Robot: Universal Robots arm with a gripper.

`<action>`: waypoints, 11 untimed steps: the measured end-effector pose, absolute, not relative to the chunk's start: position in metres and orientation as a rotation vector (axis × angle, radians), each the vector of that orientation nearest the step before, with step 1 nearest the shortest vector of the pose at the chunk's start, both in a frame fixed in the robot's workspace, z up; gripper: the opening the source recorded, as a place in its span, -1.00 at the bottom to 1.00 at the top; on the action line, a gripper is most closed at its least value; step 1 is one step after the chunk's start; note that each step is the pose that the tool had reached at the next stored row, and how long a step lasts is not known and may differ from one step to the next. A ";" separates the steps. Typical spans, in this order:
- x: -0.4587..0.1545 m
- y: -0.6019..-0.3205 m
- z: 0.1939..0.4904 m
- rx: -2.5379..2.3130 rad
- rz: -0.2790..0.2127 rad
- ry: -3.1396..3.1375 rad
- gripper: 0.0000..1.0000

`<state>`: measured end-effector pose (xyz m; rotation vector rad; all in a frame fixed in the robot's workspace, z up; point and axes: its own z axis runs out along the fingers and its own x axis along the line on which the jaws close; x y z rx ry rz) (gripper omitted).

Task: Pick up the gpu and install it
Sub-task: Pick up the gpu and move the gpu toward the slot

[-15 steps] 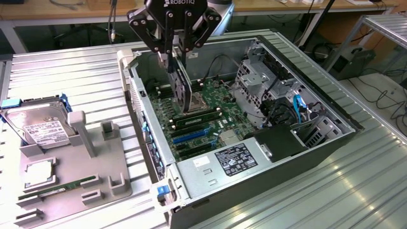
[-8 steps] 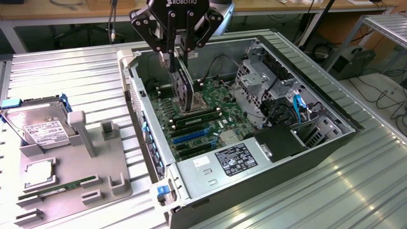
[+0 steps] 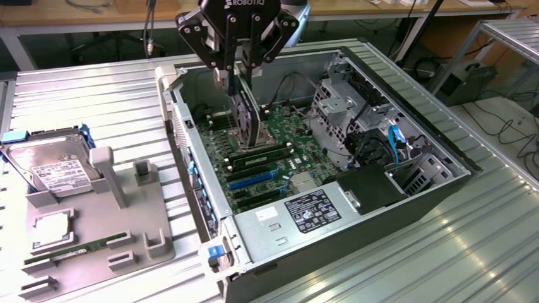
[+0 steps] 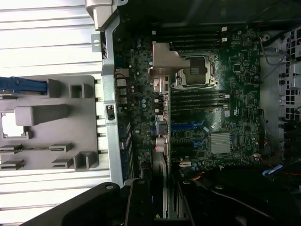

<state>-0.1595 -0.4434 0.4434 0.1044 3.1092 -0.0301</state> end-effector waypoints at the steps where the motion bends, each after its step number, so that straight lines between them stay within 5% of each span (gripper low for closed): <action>1: -0.159 -0.443 0.443 0.104 -0.030 3.109 -0.47; 11: -0.153 -0.443 0.443 0.104 -0.031 3.109 -0.47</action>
